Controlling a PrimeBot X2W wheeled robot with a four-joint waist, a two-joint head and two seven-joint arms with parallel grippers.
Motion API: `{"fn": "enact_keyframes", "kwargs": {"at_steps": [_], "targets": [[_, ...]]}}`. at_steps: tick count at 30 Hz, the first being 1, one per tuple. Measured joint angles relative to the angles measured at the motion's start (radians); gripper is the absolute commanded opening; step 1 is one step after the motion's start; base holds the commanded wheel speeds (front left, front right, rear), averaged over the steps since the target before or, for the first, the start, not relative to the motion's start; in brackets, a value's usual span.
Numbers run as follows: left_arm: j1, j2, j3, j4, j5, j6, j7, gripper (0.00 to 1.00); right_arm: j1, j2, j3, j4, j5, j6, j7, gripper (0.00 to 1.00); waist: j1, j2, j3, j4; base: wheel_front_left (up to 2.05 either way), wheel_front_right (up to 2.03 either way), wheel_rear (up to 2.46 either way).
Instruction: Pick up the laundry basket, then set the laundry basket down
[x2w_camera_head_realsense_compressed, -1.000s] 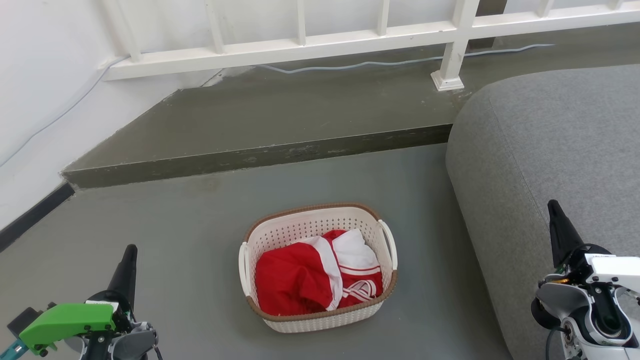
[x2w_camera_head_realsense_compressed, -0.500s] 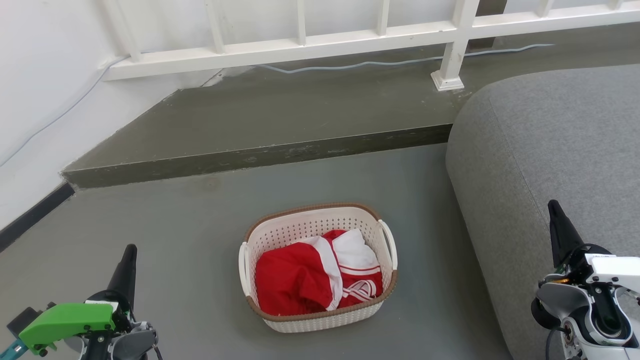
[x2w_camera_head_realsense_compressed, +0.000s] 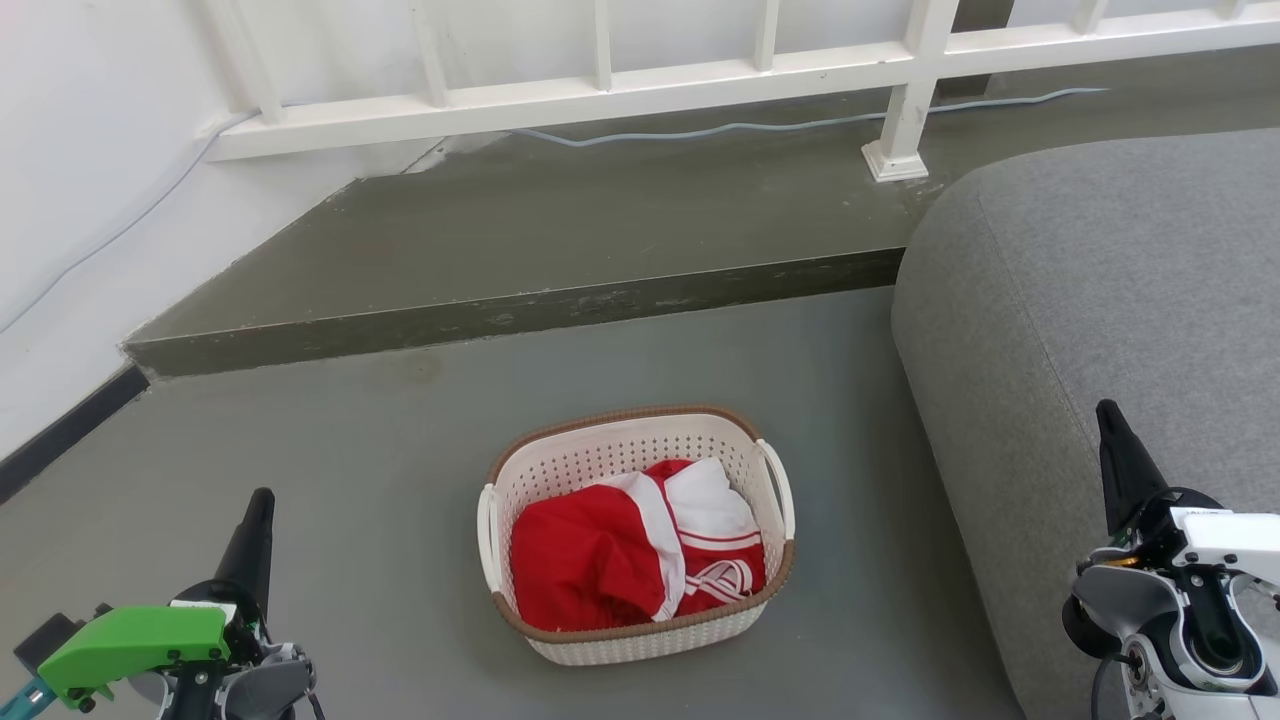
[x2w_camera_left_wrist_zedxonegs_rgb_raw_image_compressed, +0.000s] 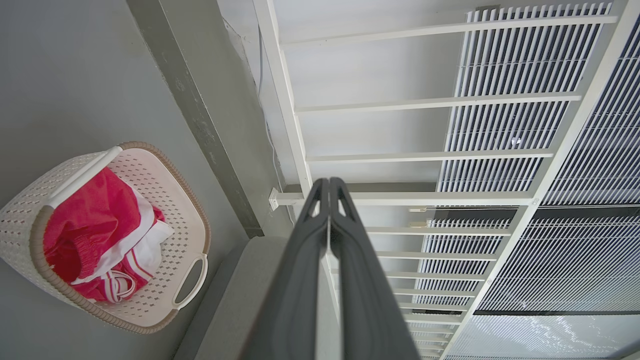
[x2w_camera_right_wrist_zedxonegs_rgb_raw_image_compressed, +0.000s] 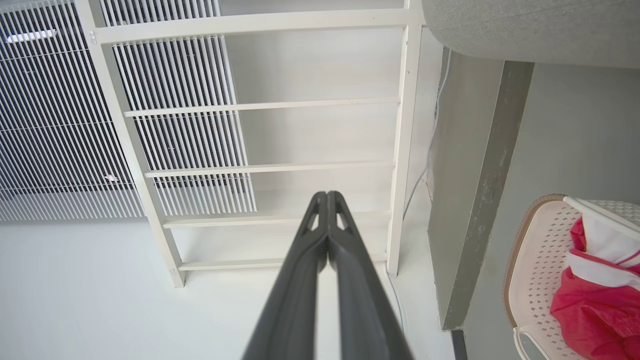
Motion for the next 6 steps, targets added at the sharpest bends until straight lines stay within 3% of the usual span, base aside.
{"fn": "enact_keyframes", "kwargs": {"at_steps": [6], "targets": [[0.000, 0.000, 0.001, 0.000, 0.000, 0.000, 0.000, 0.00, 0.000, 0.000, 0.000, 0.000, -0.001, 0.000, 0.000, 0.00, 0.0000, 0.0000, 0.000, 0.000, 0.00, 0.00, 0.00]]}}
